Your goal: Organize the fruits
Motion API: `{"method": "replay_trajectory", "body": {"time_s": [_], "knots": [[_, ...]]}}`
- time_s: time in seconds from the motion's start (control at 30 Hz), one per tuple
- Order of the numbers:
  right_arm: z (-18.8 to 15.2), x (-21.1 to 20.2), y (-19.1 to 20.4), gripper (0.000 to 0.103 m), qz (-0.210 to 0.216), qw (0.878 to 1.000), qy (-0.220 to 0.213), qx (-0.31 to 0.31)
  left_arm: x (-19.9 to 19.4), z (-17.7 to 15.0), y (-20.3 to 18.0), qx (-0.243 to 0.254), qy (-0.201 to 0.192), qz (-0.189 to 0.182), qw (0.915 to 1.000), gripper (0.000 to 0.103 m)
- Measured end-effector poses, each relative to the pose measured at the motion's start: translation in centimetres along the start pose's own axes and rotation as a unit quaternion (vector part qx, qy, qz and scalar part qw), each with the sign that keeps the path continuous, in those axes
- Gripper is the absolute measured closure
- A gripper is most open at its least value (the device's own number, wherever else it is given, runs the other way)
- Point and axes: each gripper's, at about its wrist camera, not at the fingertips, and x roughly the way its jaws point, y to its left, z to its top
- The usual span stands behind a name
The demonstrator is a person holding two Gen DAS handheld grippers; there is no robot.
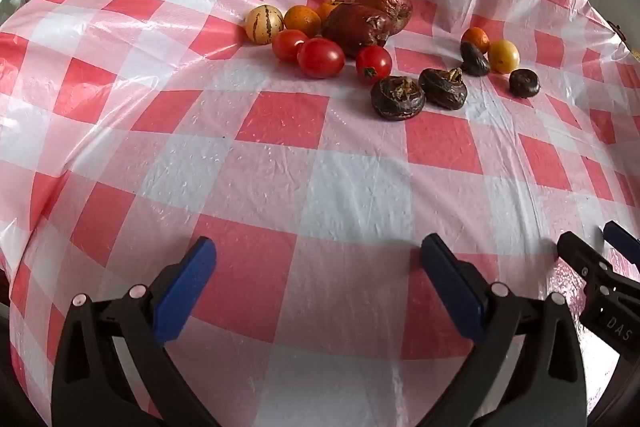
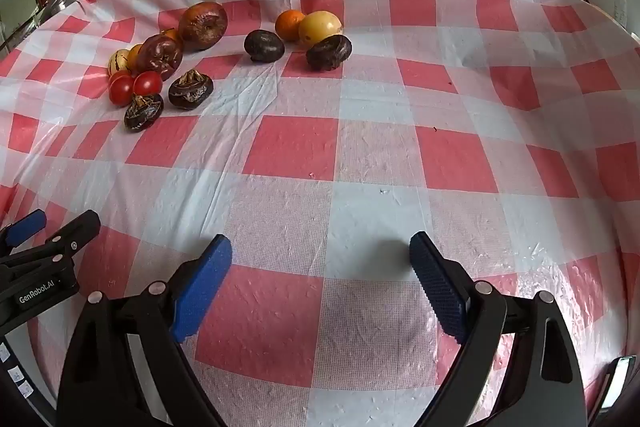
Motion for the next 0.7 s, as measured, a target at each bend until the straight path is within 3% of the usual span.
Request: {"method": "replay_trajectory", "body": {"time_s": [0.7], "knots": [[0.0,0.02,-0.08,0.015,0.001,1.0,0.003,0.001,0.04,0.01,-0.01,0.0,0.004,0.001,1.0,0.001]]}}
